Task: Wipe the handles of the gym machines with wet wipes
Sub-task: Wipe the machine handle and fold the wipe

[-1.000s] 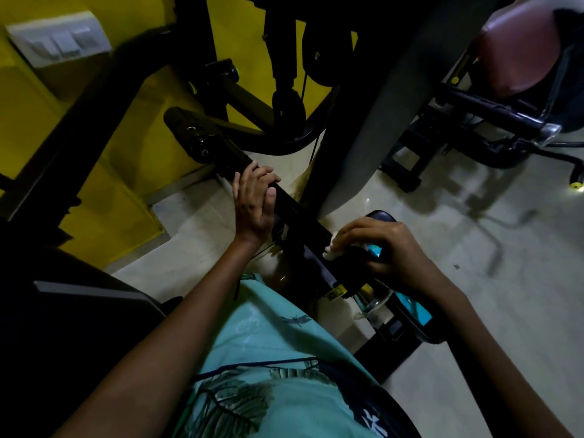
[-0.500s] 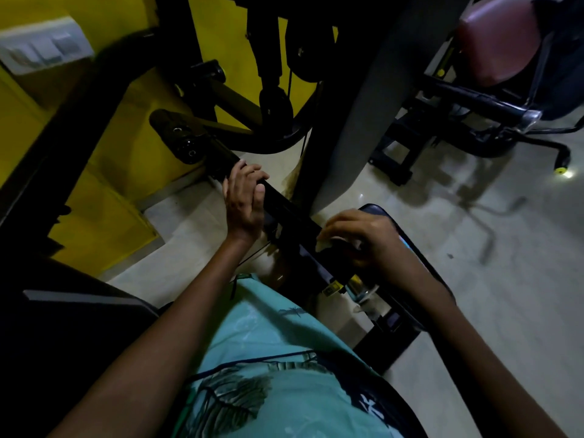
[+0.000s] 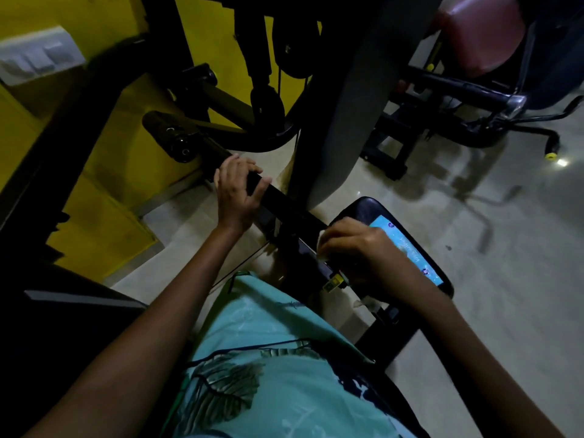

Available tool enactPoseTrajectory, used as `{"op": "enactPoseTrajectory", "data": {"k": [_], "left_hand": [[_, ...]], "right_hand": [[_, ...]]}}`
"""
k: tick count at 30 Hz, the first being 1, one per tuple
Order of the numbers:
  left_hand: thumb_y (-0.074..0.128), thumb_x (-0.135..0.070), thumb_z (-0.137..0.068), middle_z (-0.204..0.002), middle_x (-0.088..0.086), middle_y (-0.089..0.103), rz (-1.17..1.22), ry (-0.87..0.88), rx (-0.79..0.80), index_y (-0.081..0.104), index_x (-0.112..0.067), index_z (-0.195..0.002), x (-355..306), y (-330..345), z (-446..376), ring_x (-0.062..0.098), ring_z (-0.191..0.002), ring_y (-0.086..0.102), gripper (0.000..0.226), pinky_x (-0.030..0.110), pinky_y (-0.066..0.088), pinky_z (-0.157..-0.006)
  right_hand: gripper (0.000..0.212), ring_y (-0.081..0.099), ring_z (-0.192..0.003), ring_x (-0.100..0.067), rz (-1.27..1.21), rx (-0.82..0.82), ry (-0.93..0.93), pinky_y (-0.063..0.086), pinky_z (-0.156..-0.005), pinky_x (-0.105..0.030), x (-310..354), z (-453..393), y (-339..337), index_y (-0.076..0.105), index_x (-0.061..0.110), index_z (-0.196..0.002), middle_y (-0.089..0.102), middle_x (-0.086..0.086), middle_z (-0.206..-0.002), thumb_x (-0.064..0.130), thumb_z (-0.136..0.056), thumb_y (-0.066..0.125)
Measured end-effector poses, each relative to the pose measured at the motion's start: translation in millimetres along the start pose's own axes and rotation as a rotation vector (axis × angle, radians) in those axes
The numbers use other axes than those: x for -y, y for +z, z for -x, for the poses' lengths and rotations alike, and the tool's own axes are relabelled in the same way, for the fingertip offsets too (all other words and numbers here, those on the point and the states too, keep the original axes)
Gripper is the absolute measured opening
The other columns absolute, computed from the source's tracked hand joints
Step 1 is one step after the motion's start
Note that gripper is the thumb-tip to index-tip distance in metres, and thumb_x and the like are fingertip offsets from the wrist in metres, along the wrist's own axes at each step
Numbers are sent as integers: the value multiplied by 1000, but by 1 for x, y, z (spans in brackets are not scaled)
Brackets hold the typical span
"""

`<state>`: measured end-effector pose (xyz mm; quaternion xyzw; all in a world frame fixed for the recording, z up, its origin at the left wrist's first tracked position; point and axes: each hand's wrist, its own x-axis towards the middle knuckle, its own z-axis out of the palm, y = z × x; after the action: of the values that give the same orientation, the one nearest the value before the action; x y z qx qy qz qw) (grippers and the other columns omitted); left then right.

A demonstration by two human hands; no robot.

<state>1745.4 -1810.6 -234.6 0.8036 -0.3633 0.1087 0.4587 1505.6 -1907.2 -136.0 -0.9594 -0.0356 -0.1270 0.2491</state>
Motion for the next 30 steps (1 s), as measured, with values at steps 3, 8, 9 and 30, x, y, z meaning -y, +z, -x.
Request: {"op": "enactPoseTrajectory", "data": {"k": [3,8,9,30], "left_hand": [[42,-51,-79,-110,7,61,27,-31,-1,60,-4,-93,-5,0,-3,29,-126,40,52,55,23,-106],[45,-42,-80,-102,9,63,83,-27,-8,61,-5,-87,-7,4,-1,35,-124,42,42,50,27,-105],[45,-40,-81,-99,10,62,90,-22,-3,61,-5,-85,-7,5,-2,37,-122,44,39,52,28,-105],[45,-40,-85,-95,11,62,87,-5,-4,60,-8,-84,0,9,-4,40,-114,50,36,48,30,-106]], "right_hand": [[22,55,-87,-7,-84,-32,48,44,-76,-15,-5,12,-15,73,11,-83,67,-2,-90,-4,-67,67],[20,59,-83,-14,57,-104,69,46,-66,-19,1,3,0,72,12,-82,66,-3,-89,0,-68,64],[20,59,-85,-14,44,-81,43,46,-67,-21,2,8,2,71,12,-82,65,-2,-90,-1,-68,64],[20,60,-86,-21,61,-180,21,50,-69,-34,5,35,3,67,10,-85,64,-3,-92,13,-77,48]]}}
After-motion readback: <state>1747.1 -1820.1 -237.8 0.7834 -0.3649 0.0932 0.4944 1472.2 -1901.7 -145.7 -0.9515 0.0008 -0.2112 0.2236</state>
